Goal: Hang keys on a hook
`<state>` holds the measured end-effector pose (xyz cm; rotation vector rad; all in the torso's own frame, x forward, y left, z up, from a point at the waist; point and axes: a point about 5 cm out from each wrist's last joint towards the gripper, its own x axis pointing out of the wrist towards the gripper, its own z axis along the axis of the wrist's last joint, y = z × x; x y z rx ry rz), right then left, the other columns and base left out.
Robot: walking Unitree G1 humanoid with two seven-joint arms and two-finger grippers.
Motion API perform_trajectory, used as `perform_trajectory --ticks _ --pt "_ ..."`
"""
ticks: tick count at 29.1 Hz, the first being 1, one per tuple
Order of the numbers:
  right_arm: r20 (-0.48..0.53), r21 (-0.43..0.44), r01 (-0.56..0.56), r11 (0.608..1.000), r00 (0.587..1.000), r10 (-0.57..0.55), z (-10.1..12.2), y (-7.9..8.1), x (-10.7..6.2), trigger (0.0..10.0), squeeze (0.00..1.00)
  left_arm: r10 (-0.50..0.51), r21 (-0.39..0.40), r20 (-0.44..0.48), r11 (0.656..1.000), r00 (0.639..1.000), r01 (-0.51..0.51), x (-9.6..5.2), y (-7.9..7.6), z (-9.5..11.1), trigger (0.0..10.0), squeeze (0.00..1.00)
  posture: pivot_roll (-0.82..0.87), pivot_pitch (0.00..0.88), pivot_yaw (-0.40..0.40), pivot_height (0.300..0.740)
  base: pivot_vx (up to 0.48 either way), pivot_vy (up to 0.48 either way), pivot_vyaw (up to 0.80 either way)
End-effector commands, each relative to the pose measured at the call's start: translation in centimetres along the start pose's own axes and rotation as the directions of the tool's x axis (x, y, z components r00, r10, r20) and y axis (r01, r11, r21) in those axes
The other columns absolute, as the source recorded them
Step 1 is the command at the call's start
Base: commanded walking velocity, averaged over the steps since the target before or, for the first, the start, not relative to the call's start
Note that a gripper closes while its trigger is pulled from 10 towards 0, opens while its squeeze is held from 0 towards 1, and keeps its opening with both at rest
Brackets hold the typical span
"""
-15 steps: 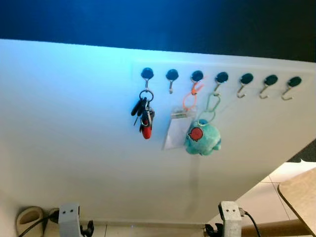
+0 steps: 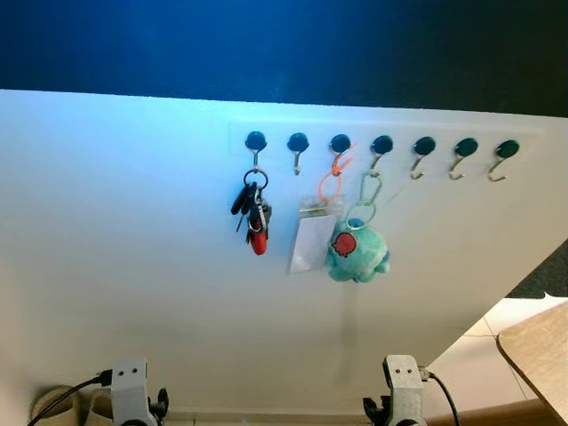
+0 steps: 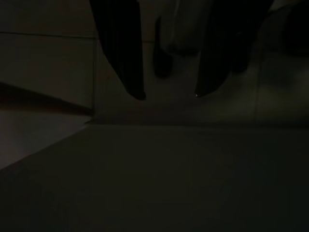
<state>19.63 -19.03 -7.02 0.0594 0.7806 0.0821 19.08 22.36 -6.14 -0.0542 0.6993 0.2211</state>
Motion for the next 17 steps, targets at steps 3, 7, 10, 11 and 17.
perform_trajectory --ticks 3,7,10,11,17 --pt "-0.040 0.013 0.009 1.000 0.999 -0.009 -1.1 0.0 -0.2 10.0 0.00 -0.005 0.018 -0.032 1.000 0.999 0.006 -0.1 0.2 -0.8 10.0 0.00 0.02 0.026 -0.017 0.740 0.000 0.000 0.00" --pt "-0.061 0.025 0.017 1.000 0.998 -0.015 -1.8 0.1 -0.4 10.0 0.00 -0.013 0.047 -0.037 0.999 0.999 0.015 -0.1 0.2 -1.0 10.0 0.00 0.02 0.030 -0.017 0.740 0.000 0.000 0.00" --pt "-0.101 0.046 0.008 0.999 0.995 -0.003 -2.5 0.2 -0.6 10.0 0.00 -0.027 0.063 -0.045 0.998 0.999 0.029 -0.2 0.1 -1.2 10.0 0.00 0.02 0.032 -0.016 0.740 0.000 0.000 0.00" --pt "-0.101 0.046 0.008 0.999 0.995 -0.003 -2.5 0.2 -0.6 10.0 0.00 -0.027 0.063 -0.045 0.998 0.999 0.029 -0.2 0.1 -1.2 10.0 0.00 0.02 0.032 -0.016 0.740 0.000 0.000 0.00" --pt "-0.136 0.062 0.033 0.998 0.990 -0.024 -3.5 -0.1 -1.0 10.0 0.00 -0.052 0.066 -0.059 0.996 0.997 0.056 -0.3 -0.1 -1.7 10.0 0.00 0.02 0.038 -0.012 0.740 0.000 0.000 0.00"
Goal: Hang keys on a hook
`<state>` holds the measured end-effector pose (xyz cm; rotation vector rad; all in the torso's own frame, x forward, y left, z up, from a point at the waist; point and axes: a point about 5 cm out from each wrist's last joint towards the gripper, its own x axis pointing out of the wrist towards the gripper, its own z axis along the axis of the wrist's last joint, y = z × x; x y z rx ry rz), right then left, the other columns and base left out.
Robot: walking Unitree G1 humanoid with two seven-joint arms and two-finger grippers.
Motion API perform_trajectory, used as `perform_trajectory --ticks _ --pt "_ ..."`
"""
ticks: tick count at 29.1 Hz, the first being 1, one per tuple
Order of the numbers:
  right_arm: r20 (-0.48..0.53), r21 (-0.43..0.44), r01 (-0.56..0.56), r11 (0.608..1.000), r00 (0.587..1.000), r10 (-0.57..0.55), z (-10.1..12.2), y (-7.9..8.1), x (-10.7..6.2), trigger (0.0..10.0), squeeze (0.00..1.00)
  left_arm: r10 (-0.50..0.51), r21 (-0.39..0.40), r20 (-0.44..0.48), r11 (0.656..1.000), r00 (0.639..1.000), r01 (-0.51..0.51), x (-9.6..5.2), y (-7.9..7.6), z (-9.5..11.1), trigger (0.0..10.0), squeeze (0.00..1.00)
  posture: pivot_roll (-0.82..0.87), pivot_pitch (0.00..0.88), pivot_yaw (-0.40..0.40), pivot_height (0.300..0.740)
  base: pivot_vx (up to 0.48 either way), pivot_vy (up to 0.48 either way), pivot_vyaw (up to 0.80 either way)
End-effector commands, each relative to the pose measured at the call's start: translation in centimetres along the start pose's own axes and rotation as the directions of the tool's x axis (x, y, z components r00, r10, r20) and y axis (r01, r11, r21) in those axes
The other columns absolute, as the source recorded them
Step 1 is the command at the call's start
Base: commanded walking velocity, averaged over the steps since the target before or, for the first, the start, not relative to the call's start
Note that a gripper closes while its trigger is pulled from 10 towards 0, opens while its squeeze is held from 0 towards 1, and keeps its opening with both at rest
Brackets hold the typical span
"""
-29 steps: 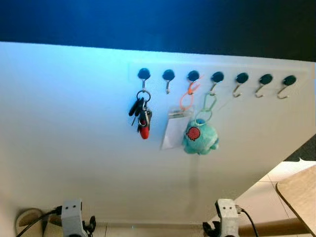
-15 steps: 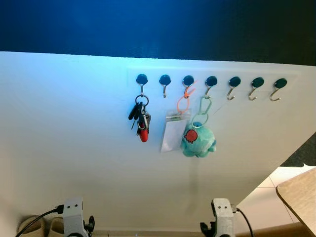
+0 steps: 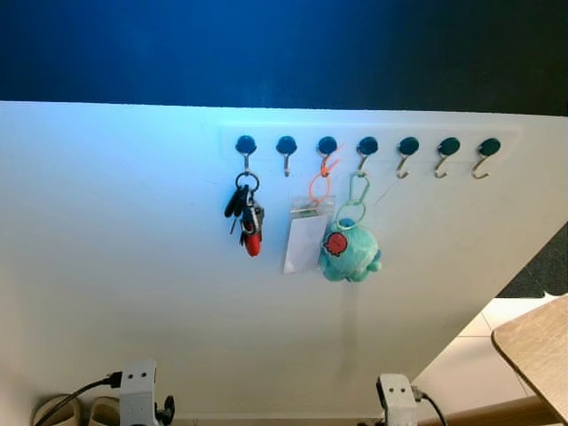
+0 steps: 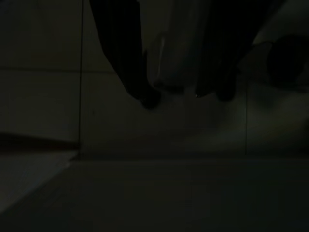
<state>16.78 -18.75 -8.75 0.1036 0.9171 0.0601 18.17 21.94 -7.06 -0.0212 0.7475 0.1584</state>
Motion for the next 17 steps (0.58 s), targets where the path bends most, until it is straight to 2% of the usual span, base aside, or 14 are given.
perform_trajectory --ticks 1,9,17 --pt "0.000 0.013 0.028 1.000 1.000 -0.028 -0.25 -0.51 -0.17 10.0 0.00 -0.011 0.011 -0.017 1.000 1.000 0.012 -0.13 0.02 -0.51 10.0 0.00 0.02 0.038 -0.011 0.740 0.000 0.000 0.00" --pt "-0.009 0.016 0.036 0.999 0.999 -0.036 -0.37 -0.76 -0.24 10.0 0.00 -0.020 0.032 -0.018 0.999 1.000 0.021 -0.16 -0.13 -0.64 10.0 0.00 0.01 0.034 -0.007 0.740 0.000 0.000 0.00" --pt "-0.013 0.019 0.031 0.999 0.999 -0.031 -0.37 -0.77 -0.23 10.0 0.00 -0.022 0.012 -0.023 1.000 0.999 0.023 -0.07 -0.19 -0.62 10.0 0.00 0.02 0.034 -0.011 0.740 0.000 0.000 0.00"
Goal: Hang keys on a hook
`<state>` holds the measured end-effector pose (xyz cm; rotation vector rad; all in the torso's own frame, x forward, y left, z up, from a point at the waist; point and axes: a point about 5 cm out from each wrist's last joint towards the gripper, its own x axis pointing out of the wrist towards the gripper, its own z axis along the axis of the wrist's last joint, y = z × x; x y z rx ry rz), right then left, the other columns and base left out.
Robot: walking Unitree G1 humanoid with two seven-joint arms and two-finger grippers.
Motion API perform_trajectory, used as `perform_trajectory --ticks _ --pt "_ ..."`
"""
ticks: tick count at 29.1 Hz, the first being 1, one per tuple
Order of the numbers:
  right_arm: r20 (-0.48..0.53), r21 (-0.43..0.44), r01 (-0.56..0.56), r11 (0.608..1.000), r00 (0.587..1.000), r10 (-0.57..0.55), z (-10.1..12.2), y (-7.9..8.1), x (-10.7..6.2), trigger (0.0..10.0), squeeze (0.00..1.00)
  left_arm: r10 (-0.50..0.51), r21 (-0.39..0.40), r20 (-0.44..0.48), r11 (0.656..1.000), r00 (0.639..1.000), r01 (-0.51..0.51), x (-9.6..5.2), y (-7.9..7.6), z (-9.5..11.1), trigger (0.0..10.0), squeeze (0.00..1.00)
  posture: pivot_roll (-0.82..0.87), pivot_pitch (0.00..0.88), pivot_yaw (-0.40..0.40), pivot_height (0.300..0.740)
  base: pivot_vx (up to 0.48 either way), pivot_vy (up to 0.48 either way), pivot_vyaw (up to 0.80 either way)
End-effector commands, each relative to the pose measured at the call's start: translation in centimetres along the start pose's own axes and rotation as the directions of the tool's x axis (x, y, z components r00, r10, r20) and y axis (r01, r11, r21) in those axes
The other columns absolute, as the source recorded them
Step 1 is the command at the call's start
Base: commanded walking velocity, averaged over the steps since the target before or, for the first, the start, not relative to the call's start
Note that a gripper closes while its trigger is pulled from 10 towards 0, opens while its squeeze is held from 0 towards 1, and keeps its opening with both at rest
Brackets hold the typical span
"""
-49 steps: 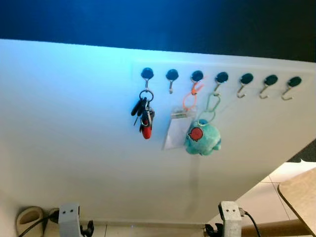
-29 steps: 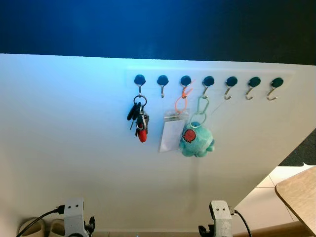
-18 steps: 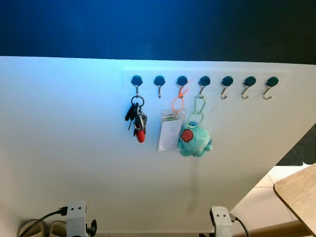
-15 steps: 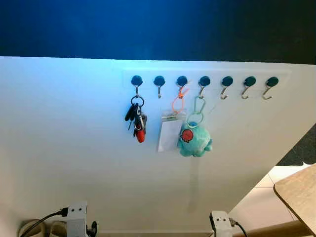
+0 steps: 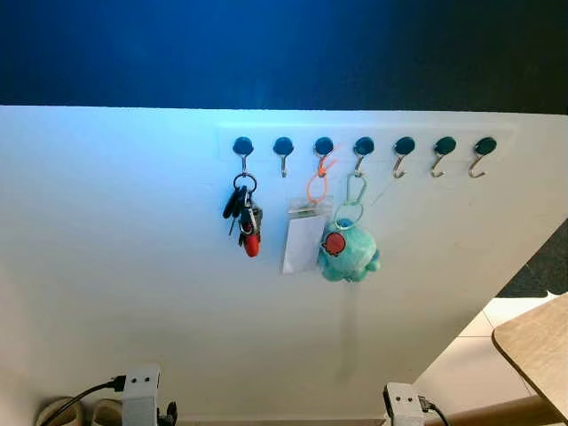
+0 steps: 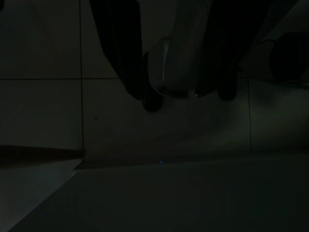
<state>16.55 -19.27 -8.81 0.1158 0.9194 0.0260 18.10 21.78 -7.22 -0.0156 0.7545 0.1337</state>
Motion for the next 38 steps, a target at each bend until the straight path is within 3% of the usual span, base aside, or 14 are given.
perform_trajectory --ticks 1,25,38 --pt "-0.013 -0.007 0.005 1.000 1.000 -0.005 -0.20 -0.24 -0.08 10.0 0.00 -0.002 -0.002 -0.017 1.000 1.000 0.002 -0.11 -0.04 -0.46 10.0 0.00 0.02 0.035 -0.011 0.740 0.000 0.000 0.00" --pt "-0.003 -0.013 -0.010 1.000 1.000 0.010 -0.06 0.47 0.09 10.0 0.00 -0.016 0.003 -0.004 1.000 1.000 0.016 -0.16 0.02 -0.43 10.0 0.00 0.03 0.040 -0.010 0.740 0.000 0.000 0.00" --pt "-0.004 -0.012 -0.012 1.000 1.000 0.012 -0.06 0.48 0.09 10.0 0.00 -0.024 -0.001 0.001 1.000 1.000 0.024 -0.16 -0.20 -0.41 10.0 0.00 0.03 0.038 -0.015 0.740 -0.295 0.000 0.00"
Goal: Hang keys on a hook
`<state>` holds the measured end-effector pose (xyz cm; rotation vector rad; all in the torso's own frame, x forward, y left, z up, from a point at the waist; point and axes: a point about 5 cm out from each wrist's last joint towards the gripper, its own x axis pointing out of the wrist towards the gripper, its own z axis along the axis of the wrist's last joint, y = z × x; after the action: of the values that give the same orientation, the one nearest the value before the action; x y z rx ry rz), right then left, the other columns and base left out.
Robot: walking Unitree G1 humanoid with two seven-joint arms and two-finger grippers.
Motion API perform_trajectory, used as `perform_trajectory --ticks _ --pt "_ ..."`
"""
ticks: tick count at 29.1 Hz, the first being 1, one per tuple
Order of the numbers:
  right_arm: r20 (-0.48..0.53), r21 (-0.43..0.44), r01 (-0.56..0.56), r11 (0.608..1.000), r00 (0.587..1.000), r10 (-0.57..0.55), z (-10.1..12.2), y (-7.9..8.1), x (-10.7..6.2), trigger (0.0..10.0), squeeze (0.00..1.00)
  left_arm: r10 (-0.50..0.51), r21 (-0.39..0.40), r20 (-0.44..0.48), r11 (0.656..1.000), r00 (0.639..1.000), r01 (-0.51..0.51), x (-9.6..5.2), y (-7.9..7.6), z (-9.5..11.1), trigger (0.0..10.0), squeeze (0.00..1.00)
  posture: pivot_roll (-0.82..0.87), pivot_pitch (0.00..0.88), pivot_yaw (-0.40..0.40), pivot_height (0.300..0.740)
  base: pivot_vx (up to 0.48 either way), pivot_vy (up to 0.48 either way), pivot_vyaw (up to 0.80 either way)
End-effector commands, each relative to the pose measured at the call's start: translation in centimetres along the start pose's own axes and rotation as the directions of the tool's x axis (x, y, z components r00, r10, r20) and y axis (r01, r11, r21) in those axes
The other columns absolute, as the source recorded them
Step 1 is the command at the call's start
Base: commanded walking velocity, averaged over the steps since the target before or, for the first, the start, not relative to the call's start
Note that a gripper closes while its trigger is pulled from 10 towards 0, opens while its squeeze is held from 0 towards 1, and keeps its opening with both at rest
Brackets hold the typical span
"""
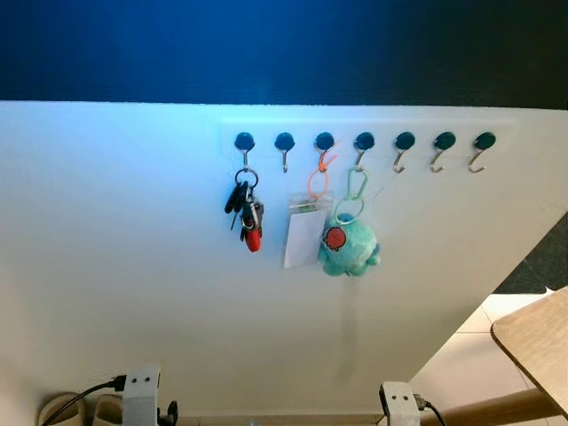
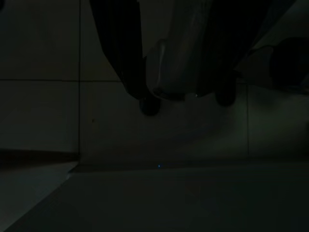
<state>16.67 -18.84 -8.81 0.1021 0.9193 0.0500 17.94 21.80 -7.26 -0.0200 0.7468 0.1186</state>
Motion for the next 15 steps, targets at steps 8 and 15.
perform_trajectory --ticks 8,15 --pt "-0.010 0.009 0.003 1.000 1.000 -0.003 -0.26 0.10 -0.02 10.0 0.00 -0.006 0.002 0.007 1.000 1.000 0.006 -0.03 -0.27 -0.06 10.0 0.00 0.03 0.042 -0.017 0.740 -0.311 0.000 0.00" --pt "-0.014 0.008 0.004 1.000 1.000 -0.004 -0.33 0.06 -0.04 10.0 0.00 -0.014 0.014 0.014 1.000 1.000 0.014 0.05 -0.34 0.18 10.0 0.00 0.03 0.045 -0.017 0.740 -0.311 0.000 0.00"
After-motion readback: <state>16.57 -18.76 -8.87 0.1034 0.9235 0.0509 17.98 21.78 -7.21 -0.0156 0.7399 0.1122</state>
